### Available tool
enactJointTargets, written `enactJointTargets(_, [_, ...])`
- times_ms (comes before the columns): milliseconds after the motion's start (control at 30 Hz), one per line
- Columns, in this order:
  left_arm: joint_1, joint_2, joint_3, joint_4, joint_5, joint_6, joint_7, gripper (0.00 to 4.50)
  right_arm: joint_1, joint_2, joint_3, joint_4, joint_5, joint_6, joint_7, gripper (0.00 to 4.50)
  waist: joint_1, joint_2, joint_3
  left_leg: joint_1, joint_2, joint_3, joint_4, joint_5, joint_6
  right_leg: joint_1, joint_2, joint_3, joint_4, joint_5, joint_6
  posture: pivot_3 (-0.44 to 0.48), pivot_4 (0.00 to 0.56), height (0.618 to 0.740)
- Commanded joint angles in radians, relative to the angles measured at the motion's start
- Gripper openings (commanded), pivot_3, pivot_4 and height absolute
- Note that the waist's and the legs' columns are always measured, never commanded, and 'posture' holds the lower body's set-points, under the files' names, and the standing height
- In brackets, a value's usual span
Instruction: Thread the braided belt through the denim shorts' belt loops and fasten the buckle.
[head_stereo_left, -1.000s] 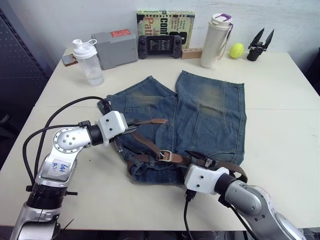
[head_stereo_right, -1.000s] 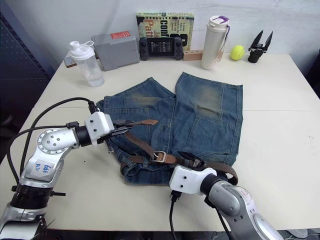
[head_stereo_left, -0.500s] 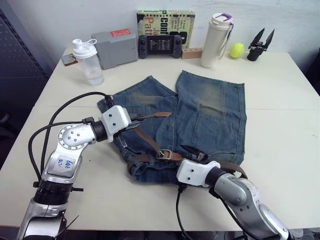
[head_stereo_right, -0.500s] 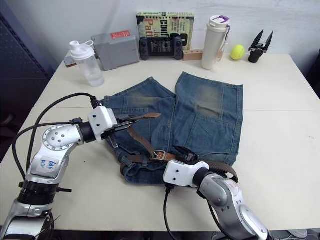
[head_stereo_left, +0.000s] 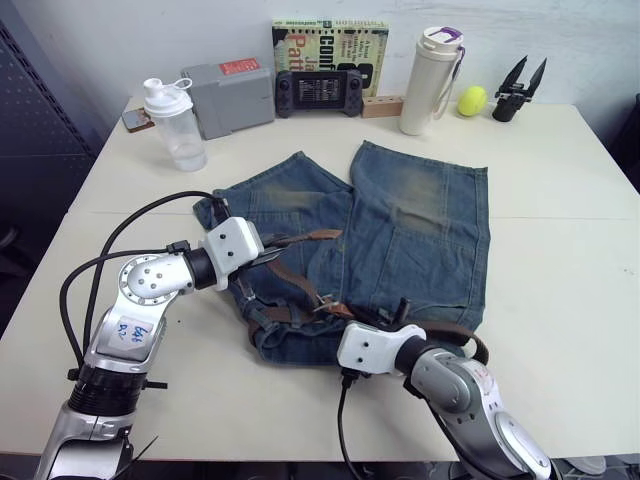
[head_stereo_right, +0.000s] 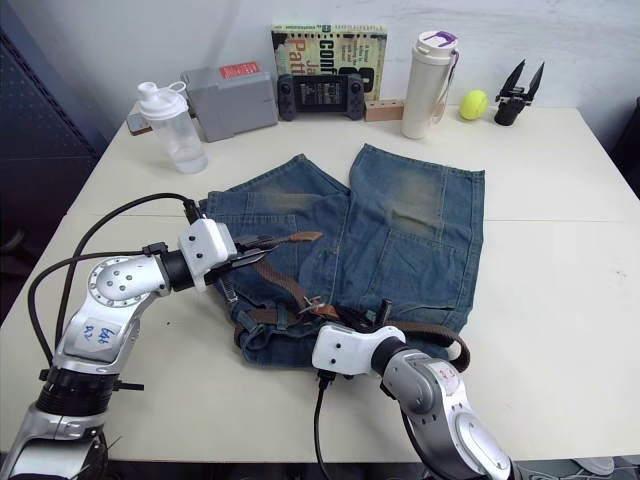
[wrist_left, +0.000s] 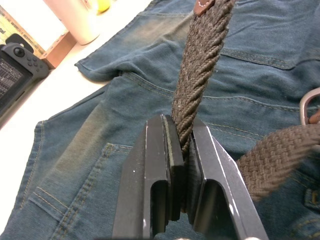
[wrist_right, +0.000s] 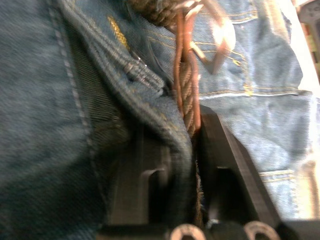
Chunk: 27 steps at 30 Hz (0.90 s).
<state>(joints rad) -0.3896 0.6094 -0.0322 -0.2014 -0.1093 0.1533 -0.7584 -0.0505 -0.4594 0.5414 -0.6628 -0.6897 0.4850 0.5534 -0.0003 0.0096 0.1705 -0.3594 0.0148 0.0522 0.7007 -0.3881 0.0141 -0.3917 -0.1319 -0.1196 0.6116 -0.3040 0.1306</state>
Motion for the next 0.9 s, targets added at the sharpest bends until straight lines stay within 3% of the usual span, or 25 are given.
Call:
enactJointTargets(33, [0.009, 0.022, 0.017, -0.024, 0.006, -0.004, 0.002, 0.00, 0.009, 0.016, -0.027, -0.041, -0.021, -0.016, -0.002, 0.07, 0.000, 0.000, 0.000, 0.000, 0.000, 0.000, 0.000, 0.000, 0.000, 0.000, 0.000, 0.000, 0.000, 0.000, 0.000, 0.000, 0.150, 0.731])
enactJointTargets(400, [0.081, 0.146, -0.061, 0.003, 0.059, -0.028, -0.128, 0.00, -0.090, -0.044, -0.093, 0.002, -0.024, -0.092, 0.060, 0.07, 0.001, 0.000, 0.000, 0.000, 0.000, 0.001, 0.000, 0.000, 0.000, 0.000, 0.000, 0.000, 0.000, 0.000, 0.000, 0.000, 0.150, 0.731])
enactJointTargets(900, [0.017, 0.141, -0.107, 0.050, 0.092, -0.059, -0.151, 0.00, -0.133, -0.031, -0.086, 0.023, -0.038, -0.186, 0.087, 0.07, -0.001, 0.000, 0.000, 0.000, 0.000, 0.009, 0.000, 0.000, 0.000, -0.001, 0.000, 0.000, 0.000, 0.000, 0.000, 0.000, 0.150, 0.731])
